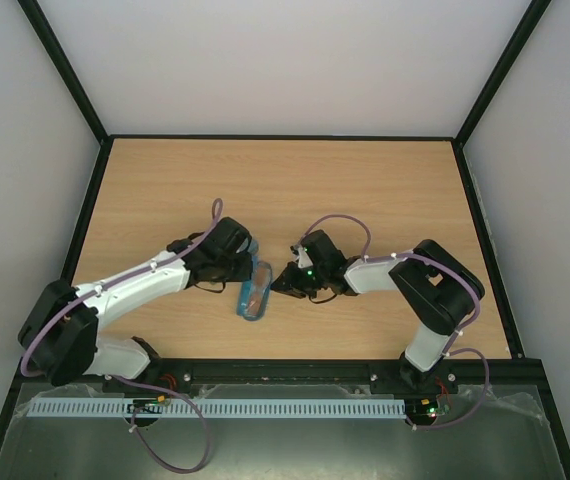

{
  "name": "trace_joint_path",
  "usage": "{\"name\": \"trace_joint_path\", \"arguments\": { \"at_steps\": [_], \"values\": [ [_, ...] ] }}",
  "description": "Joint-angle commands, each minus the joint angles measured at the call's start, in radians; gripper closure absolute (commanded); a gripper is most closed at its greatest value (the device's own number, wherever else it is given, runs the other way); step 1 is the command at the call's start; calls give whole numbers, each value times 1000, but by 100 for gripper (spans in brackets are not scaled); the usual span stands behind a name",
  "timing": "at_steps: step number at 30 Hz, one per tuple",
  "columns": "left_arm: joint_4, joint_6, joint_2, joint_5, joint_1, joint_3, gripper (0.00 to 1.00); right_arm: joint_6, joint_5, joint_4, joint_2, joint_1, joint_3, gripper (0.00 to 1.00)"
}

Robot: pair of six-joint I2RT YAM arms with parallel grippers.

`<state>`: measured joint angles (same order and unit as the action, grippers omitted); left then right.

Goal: Organize the sunglasses
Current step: Close the sunglasses case at the center of the board.

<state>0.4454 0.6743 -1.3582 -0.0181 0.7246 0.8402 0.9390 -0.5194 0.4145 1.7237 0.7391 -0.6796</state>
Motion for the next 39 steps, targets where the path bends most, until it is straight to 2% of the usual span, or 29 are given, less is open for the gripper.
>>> {"name": "trace_joint_path", "arguments": {
  "at_steps": [1,17,21,27,34,37,39],
  "values": [
    [-41,25,11,-38,0,-39,96,-2,-8,-21,18,4,-19,86],
    [-114,58,-100,-34,85,-36,97,3,-10,-22,15,6,-21,86],
    [-110,54,-122,-21,86,-37,98,-26,42,-89,-37,6,-7,87],
    [-118,42,-160,-22,87,-36,98,-81,146,-210,-166,4,44,83],
    [-149,30,-195,-33,87,-59,98,-125,175,-286,-226,5,8,79],
    [-148,37,-163,-18,90,-64,97,-130,170,-292,-232,5,6,79],
    [-123,41,-116,4,90,-50,93,-134,167,-295,-239,5,9,78]
  ]
}}
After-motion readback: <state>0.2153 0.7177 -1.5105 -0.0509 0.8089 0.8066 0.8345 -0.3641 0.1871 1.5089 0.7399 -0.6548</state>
